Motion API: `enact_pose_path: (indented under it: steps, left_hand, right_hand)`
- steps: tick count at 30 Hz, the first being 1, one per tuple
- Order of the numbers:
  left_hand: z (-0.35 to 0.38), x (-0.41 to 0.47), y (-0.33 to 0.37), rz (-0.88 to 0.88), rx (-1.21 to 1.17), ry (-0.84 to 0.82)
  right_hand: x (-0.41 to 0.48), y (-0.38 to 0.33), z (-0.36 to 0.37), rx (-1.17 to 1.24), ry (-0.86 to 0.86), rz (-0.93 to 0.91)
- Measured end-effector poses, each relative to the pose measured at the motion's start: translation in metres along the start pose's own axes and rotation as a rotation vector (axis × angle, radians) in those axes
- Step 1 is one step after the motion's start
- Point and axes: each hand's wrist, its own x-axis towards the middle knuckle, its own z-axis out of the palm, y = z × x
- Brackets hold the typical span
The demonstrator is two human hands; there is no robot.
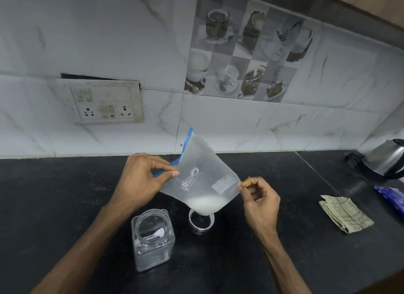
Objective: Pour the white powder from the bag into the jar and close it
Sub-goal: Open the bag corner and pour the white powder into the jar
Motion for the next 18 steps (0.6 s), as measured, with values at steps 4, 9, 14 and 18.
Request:
enact_pose_path:
  steps: [4,9,14,18]
  left_hand:
    - [0.000,-0.002,0.001,-0.019,-0.022,0.020]
    - [0.005,-0.004,0.004,-0.022,-0.053,-0.004]
    - [0.007,-0.008,0.004,-0.022,-0.133,0.035]
    - [0.005,-0.017,0.006,-0.044,-0.213,0.036]
  right_hand:
    - [-0.002,0.002,-0.002,-0.037,-0.008,-0.037]
    - [-0.004,0.007,0.000,-0.061,-0.025,-0.079]
    - [-0.009,0.010,0.001,-0.048,-0.112,-0.077]
    - [-0.008,0.002,-0.004,0.110,-0.036,0.043]
